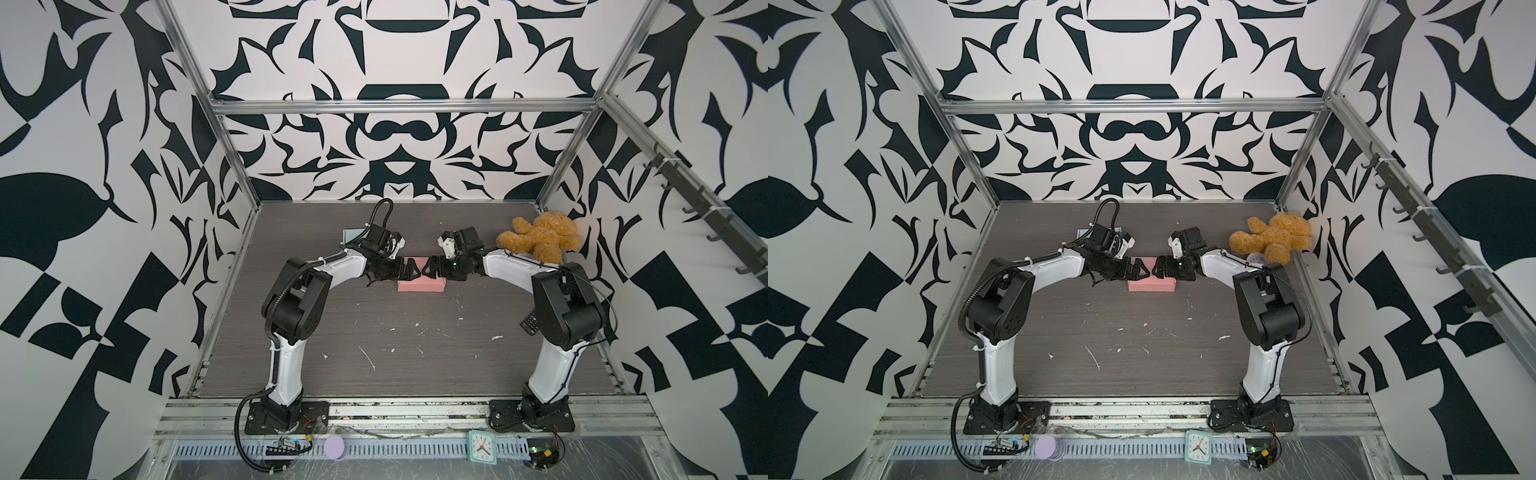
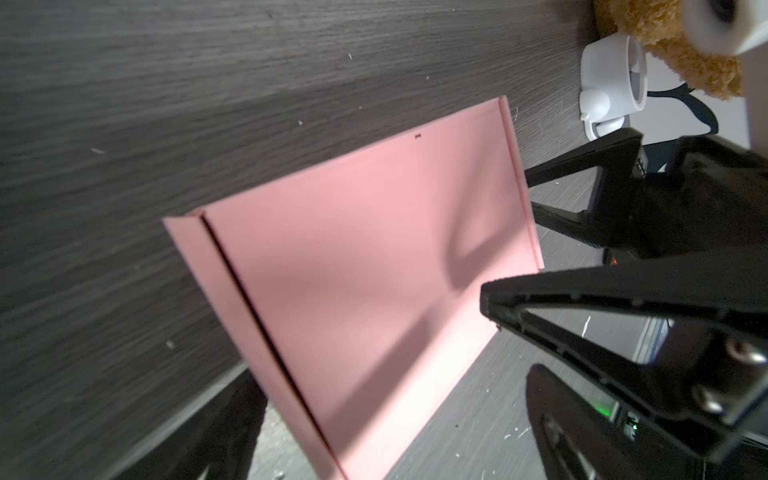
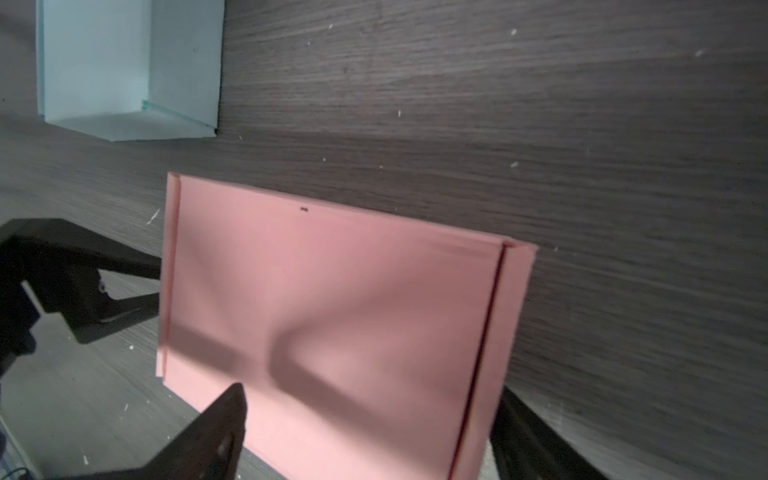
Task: Fold the paper box
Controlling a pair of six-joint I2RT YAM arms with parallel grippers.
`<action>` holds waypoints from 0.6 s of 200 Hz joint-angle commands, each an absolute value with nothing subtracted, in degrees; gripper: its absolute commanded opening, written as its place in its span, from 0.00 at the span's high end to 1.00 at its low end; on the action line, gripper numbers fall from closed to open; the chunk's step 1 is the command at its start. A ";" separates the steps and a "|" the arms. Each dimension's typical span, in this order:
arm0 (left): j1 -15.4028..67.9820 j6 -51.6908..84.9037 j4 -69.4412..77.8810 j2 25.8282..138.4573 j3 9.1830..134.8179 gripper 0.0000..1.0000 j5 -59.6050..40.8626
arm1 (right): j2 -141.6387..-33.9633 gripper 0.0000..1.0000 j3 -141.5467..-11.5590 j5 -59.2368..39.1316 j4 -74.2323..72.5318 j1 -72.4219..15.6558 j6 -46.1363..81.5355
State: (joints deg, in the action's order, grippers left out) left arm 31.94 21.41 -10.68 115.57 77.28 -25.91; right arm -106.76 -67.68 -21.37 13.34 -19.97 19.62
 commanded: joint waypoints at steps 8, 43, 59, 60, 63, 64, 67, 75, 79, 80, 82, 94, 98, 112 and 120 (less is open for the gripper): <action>31.32 21.23 -8.53 113.14 74.82 0.01 -27.61 | -103.10 0.01 -68.51 -20.95 11.88 -20.66 19.28; 30.28 21.09 -8.54 110.52 72.37 0.01 -26.49 | -101.45 0.01 -68.14 -18.45 12.51 -20.44 18.81; 29.69 20.93 -8.53 108.85 70.98 0.01 -26.19 | -100.38 0.01 -67.62 -17.05 12.66 -20.30 18.64; 29.70 20.92 -8.53 108.79 70.87 0.01 -26.15 | -100.33 0.01 -67.56 -17.01 12.66 -20.22 18.64; 29.55 20.85 -8.57 108.42 70.58 0.01 -26.04 | -99.96 0.01 -67.40 -16.63 12.66 -20.25 18.66; 29.54 20.84 -8.59 108.31 70.49 0.01 -26.03 | -99.90 0.01 -67.36 -16.53 12.66 -20.28 18.60; 29.47 20.75 -8.68 107.98 70.15 0.01 -25.95 | -99.59 0.01 -67.19 -16.25 12.68 -20.28 18.57; 29.28 20.40 -9.11 106.93 69.44 0.01 -25.47 | -98.67 0.01 -66.52 -15.55 12.68 -20.26 18.57; 29.27 20.25 -9.38 106.33 69.01 0.01 -25.26 | -98.22 0.01 -66.30 -15.09 12.61 -20.29 18.47; 29.22 20.19 -9.48 106.17 68.87 0.01 -25.20 | -98.11 0.01 -66.20 -15.02 12.63 -20.25 18.51; 29.19 20.03 -9.62 105.86 68.68 0.01 -24.87 | -97.85 0.01 -66.01 -14.89 12.59 -20.27 18.54; 29.18 19.43 -10.18 103.55 66.86 0.01 -23.62 | -96.19 0.01 -64.69 -13.97 12.22 -20.36 18.28; 29.23 19.15 -10.27 102.68 66.13 0.01 -23.16 | -95.50 0.01 -64.18 -13.68 12.09 -20.30 18.23; 29.16 18.10 -10.28 99.03 63.06 0.01 -21.33 | -92.55 0.01 -61.86 -12.48 10.68 -20.31 17.55; 29.17 17.12 -10.37 96.71 61.15 0.01 -19.87 | -90.24 0.01 -59.53 -11.73 8.67 -20.24 17.15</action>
State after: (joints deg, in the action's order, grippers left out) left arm 29.26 20.23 -9.17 102.89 65.45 -23.46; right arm -96.29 -63.42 -15.18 12.21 -20.27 18.90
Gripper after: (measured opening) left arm 0.993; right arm 0.991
